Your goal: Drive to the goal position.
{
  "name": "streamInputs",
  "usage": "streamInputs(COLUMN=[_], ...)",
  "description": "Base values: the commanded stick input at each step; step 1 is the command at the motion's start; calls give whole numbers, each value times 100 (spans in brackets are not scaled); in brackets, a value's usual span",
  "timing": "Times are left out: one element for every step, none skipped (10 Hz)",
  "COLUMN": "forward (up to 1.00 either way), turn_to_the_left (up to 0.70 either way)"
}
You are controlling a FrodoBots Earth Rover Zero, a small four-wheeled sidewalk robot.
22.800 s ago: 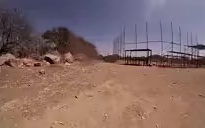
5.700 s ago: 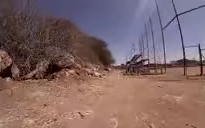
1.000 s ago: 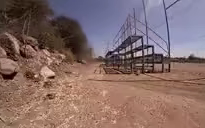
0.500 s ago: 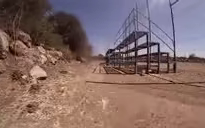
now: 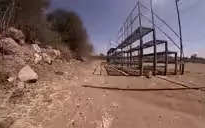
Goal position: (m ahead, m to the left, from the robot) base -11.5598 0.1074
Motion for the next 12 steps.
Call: streamInputs(forward=[100,100,100,100,100,100,100,100,100,100,100,100], turn_to_the_left=[0,0,0,0,0,0,0,0,0,0,0,0])
